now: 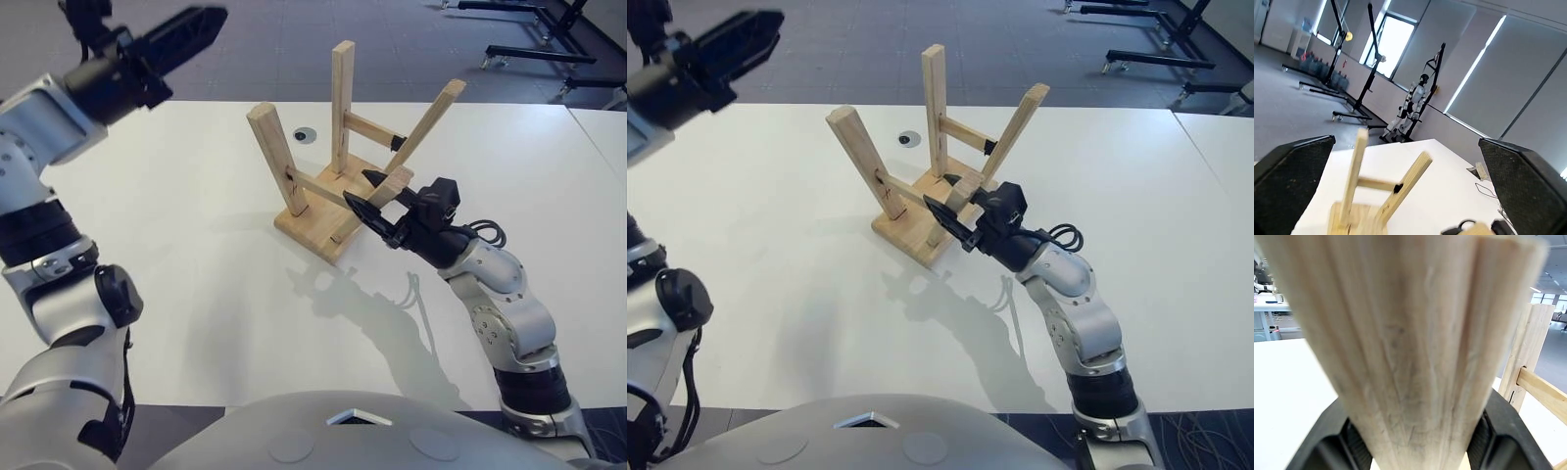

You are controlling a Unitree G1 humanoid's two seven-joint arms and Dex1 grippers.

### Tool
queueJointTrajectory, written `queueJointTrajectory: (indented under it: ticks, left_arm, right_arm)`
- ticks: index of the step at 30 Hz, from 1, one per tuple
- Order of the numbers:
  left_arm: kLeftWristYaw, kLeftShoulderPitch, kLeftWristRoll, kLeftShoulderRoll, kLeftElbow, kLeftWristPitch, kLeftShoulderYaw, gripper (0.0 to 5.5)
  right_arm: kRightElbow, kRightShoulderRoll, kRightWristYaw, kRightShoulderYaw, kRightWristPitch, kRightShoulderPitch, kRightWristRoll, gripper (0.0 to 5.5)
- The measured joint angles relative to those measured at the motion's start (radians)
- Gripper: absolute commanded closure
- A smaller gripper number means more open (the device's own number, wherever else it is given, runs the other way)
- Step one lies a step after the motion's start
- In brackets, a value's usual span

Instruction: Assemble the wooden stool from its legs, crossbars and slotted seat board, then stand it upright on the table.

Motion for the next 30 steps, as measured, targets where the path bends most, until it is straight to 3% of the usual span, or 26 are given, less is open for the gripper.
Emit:
queueJointTrajectory:
  ticks: [7,13,23,30]
  left_arm:
    - [0.154,-0.061,0.081,-0.022,-0.274,0.007,-0.233,0.1]
    - [0.27,0.001,0.07,-0.104,-0.336,0.042,-0.254,0.1]
    - [0.336,0.018,-0.042,-0.131,-0.381,0.114,-0.243,1.73]
    - [0.375,0.147,0.1,-0.146,-0.428,0.092,-0.39,2.91]
  right_arm:
    - [0.044,0.035,-0.049,0.007,-0.002,-0.039,-0.039,3.45]
    - [0.06,0.06,-0.077,0.007,0.004,-0.056,-0.056,3.45]
    - [0.057,0.064,-0.079,0.016,0.006,-0.057,-0.057,3.45]
    - [0.057,0.081,-0.081,0.028,0.005,-0.058,-0.069,3.45]
